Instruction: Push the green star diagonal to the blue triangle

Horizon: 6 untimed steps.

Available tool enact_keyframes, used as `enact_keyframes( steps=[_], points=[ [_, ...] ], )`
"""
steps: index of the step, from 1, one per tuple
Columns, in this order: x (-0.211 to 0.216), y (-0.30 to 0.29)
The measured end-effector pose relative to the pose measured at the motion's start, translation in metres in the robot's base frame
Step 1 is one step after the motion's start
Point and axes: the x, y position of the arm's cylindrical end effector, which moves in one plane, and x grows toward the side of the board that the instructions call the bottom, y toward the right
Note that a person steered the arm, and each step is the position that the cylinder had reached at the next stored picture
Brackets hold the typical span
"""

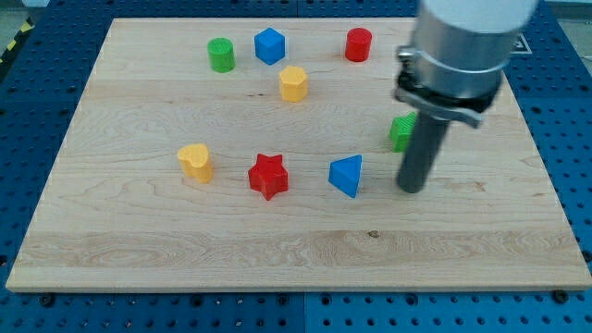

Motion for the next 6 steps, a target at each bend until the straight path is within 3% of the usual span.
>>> enact_keyframes(
  steps=[1, 5, 6],
  points=[
    [-0.001, 0.030],
    [-0.102, 0.034],
    [-0.102, 0.032]
  ],
)
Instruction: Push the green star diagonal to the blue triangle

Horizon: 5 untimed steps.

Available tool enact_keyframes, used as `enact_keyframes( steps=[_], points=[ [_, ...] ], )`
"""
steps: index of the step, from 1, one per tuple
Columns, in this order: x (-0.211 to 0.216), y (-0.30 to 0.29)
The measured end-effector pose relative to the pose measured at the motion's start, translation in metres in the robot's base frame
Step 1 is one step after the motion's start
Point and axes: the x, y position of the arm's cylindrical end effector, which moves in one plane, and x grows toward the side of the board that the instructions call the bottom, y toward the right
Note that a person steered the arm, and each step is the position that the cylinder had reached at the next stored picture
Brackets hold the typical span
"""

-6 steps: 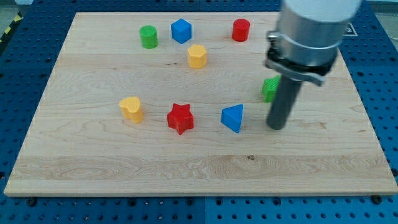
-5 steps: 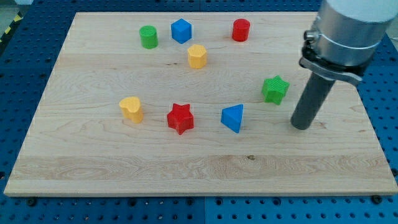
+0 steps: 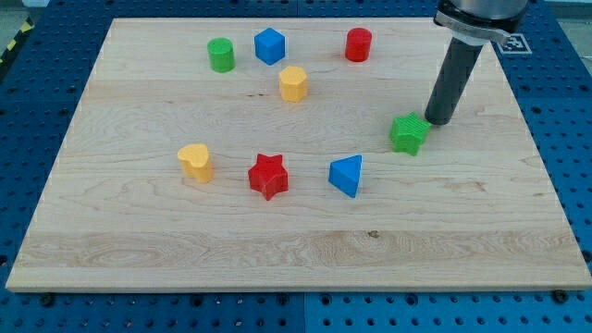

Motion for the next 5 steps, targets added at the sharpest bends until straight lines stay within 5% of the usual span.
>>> enact_keyframes(
  steps=[5],
  points=[
    [0.041, -0.026]
  ],
)
